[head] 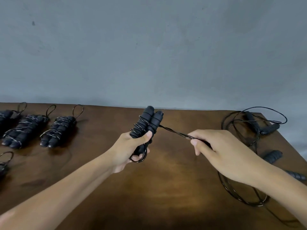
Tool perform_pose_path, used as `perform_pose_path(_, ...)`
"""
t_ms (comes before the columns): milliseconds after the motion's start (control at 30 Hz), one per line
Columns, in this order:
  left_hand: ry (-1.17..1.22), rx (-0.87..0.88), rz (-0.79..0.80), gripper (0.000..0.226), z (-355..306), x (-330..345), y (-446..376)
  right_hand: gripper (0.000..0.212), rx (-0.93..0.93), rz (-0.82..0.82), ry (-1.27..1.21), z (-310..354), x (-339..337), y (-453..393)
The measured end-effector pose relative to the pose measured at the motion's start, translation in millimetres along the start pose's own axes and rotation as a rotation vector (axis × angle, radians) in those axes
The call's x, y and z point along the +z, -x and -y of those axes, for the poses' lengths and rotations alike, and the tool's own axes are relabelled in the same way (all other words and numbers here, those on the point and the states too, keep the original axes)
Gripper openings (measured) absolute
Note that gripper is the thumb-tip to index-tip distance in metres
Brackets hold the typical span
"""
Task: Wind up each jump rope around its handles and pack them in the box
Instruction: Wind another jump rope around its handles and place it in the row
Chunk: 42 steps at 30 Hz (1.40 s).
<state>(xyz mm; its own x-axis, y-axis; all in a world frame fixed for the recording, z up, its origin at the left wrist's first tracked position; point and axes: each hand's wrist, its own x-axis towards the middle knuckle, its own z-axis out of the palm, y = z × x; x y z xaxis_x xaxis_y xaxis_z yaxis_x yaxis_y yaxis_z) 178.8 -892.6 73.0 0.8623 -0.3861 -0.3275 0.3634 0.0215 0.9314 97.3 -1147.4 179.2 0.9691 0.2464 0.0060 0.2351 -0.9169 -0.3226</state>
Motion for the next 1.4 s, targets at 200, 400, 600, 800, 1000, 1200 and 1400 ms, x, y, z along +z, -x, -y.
perform_pose_path(200,-0.266,0.043,0.029,0.033,3.4,-12.0,8.5,0.022,-0.121,-0.045,0.393,39.8,-8.5,-15.7)
perform_pose_path(400,-0.587,-0.006,0.312,0.035,-7.0,-30.8,19.4,0.025,-0.233,-0.079,0.43,51.2,-5.0,-42.4)
perform_pose_path(600,-0.846,0.111,0.341,0.025,-12.6,-46.4,27.0,0.02,-0.139,-0.026,0.136,57.5,-0.1,-73.0)
perform_pose_path(800,-0.86,0.233,0.384,0.024,-23.3,-63.1,41.5,0.012,-0.048,0.005,-0.355,54.6,11.2,-92.0)
perform_pose_path(1000,-0.569,0.237,0.487,0.019,-19.2,-80.7,52.0,0.012,0.017,-0.01,-0.524,54.3,31.4,-93.5)
perform_pose_path(1200,-0.363,0.263,0.46,0.025,-10.1,-83.3,53.5,0.026,0.001,-0.045,-0.541,49.4,43.9,-82.9)
perform_pose_path(1400,-0.142,0.235,0.429,0.051,4.0,-79.5,47.0,0.025,0.015,-0.077,-0.482,49.3,48.4,-65.8)
